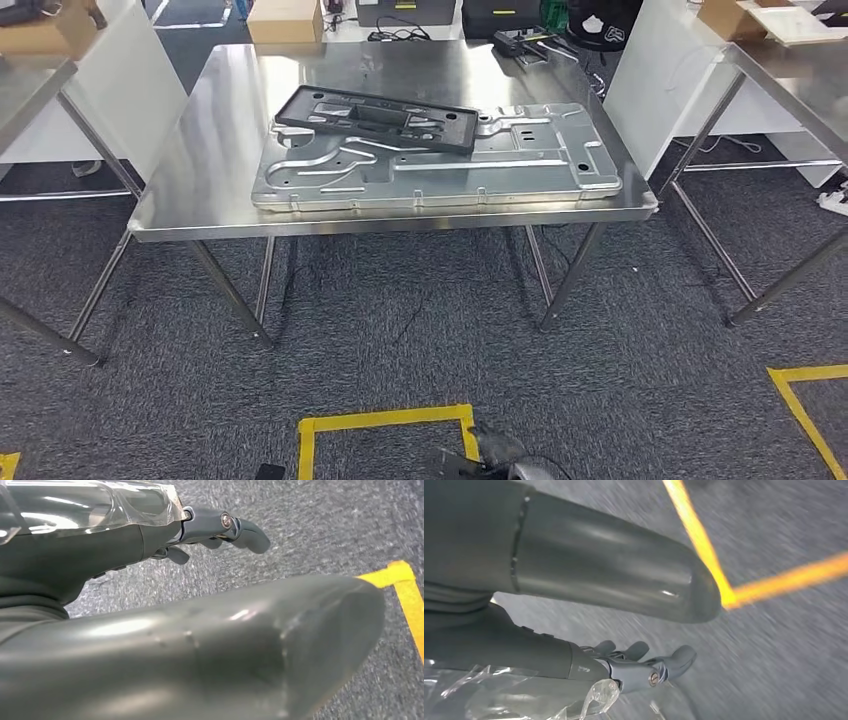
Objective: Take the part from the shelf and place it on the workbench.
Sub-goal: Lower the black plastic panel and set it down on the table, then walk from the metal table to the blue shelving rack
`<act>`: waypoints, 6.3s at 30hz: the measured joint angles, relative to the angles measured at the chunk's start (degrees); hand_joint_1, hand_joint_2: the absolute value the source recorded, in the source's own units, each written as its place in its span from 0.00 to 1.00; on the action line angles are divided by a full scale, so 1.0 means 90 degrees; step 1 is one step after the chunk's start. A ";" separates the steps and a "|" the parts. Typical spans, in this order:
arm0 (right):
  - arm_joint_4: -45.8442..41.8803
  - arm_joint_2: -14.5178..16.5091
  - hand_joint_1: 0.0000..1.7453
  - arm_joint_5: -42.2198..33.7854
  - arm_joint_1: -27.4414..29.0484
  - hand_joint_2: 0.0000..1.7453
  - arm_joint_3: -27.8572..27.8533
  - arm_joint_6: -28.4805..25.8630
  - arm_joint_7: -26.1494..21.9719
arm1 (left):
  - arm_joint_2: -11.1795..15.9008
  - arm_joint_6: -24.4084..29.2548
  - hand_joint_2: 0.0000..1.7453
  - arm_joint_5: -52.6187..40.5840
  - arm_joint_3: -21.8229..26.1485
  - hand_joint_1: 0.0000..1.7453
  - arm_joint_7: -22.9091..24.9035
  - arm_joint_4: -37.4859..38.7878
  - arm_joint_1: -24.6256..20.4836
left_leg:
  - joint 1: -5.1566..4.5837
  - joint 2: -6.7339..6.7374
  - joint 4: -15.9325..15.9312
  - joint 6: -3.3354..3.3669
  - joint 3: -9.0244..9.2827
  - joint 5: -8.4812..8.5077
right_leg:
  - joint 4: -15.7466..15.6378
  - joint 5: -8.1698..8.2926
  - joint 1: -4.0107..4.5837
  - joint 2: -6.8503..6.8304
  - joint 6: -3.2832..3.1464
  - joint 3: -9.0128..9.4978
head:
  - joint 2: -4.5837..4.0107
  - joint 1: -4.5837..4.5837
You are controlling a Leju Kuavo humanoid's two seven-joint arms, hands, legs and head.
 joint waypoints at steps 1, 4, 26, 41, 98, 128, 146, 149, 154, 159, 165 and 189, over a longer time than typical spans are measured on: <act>0.0056 -0.0065 0.00 -0.0113 0.0110 0.00 -0.0079 0.0140 0.0245 | 0.0000 0.0009 0.00 0.0035 -0.0001 0.00 0.0007 0.0000 0.0003 | -0.0003 0.0028 -0.0001 0.0024 0.0001 0.0012 | -0.0008 -0.0063 0.0006 0.0003 -0.0031 0.0003 | 0.0000 -0.0001; 0.0236 -0.0324 0.00 -0.0678 0.0670 0.00 -0.0435 0.0634 0.1755 | 0.0000 0.0058 0.00 0.0206 -0.0002 0.00 0.0036 0.0000 0.0027 | -0.0017 0.0070 0.0002 0.0081 0.0015 0.0024 | -0.0038 -0.0201 0.0014 0.0000 0.0030 0.0037 | 0.0000 -0.0002; 0.0713 -0.1436 0.00 -0.2269 0.3086 0.00 -0.2862 0.0602 0.1665 | 0.2255 -0.1620 0.00 0.0190 -0.0070 0.00 0.0454 0.0002 0.0461 | -0.0077 0.0035 0.0041 0.0103 0.0042 -0.0090 | -0.0085 0.0326 -0.0020 0.0083 0.0323 0.0088 | 0.0000 -0.0002; 0.0766 -0.1459 0.00 -0.2336 0.3324 0.00 -0.3277 0.0667 0.1792 | 0.2407 -0.1528 0.00 0.0383 -0.0140 0.00 0.0440 -0.0002 0.0592 | -0.0059 0.0033 -0.0030 0.0017 0.0108 -0.0039 | 0.0149 -0.0145 0.0046 0.0132 0.0155 0.0339 | 0.0001 -0.0002; 0.0783 -0.1325 0.00 -0.2757 0.3336 0.00 -0.3511 0.0714 0.1894 | 0.2454 -0.1245 0.00 0.0449 -0.0365 0.00 0.0664 -0.0296 0.0583 | 0.0040 0.0257 -0.0079 0.0051 -0.0027 0.0168 | 0.0595 -0.0462 0.0046 -0.0073 0.0288 0.0340 | 0.0000 0.0019; 0.0802 -0.1313 0.00 -0.2871 0.3371 0.00 -0.3616 0.0694 0.1903 | 0.2546 -0.1135 0.00 0.0501 -0.0535 0.00 0.0708 -0.0503 0.0657 | -0.0063 0.0436 0.0030 0.0165 0.0007 0.0021 | 0.1072 -0.0558 0.0151 -0.0011 0.0094 -0.0016 | 0.0000 0.0029; 0.0810 -0.1306 0.00 -0.2951 0.3335 0.00 -0.3622 0.0658 0.1975 | 0.2610 -0.1548 0.00 0.1004 -0.0565 0.00 0.0927 -0.0576 0.0707 | -0.0064 -0.0434 0.0078 -0.0006 0.0069 -0.0086 | 0.0145 -0.0085 0.0201 0.0837 -0.0135 0.0295 | 0.0000 0.0005; 0.0815 -0.1346 0.00 -0.2942 0.3346 0.00 -0.3621 0.0678 0.2008 | 0.2673 -0.2478 0.00 0.1363 -0.0566 0.00 0.1154 -0.0586 0.0694 | -0.0084 -0.0270 0.0021 0.0076 0.0079 -0.0055 | 0.0165 -0.0059 0.0185 0.0944 -0.0030 0.0225 | 0.0000 0.0006; 0.0820 -0.1384 0.00 -0.2932 0.3303 0.00 -0.3616 0.0736 0.2027 | 0.2762 -0.3282 0.00 0.1559 -0.0573 0.00 0.1193 -0.0604 0.0722 | -0.0065 0.0131 -0.0024 0.0210 0.0059 0.0010 | 0.1838 -0.0941 0.0177 0.0224 0.0071 -0.0569 | 0.0000 0.0025; 0.0820 -0.1411 0.00 -0.2928 0.3289 0.00 -0.3609 0.0781 0.2030 | 0.2814 -0.3628 0.00 0.1605 -0.0600 0.00 0.1077 -0.0605 0.0713 | -0.0077 0.0491 -0.0018 0.0153 0.0101 -0.0030 | 0.0824 -0.0396 0.0144 -0.0076 0.0094 0.0073 | 0.0000 0.0023; 0.0820 -0.1424 0.00 -0.2936 0.3270 0.00 -0.3607 0.0786 0.2027 | 0.2885 -0.3750 0.00 0.1691 -0.0654 0.00 0.0976 -0.0605 0.0650 | -0.0084 0.0641 0.0071 -0.0080 0.0150 -0.0181 | 0.0169 -0.0232 0.0187 0.0008 -0.0120 0.0353 | 0.0000 0.0022; 0.0831 -0.1440 0.00 -0.3222 0.3355 0.00 -0.3598 0.0643 0.1923 | 0.2936 -0.3923 0.00 0.1747 -0.1023 0.00 0.0842 -0.0607 0.0625 | -0.0156 0.0485 0.0035 0.0274 -0.0023 0.0026 | 0.1322 -0.0637 0.0187 0.0015 0.0074 -0.0129 | 0.0000 0.0036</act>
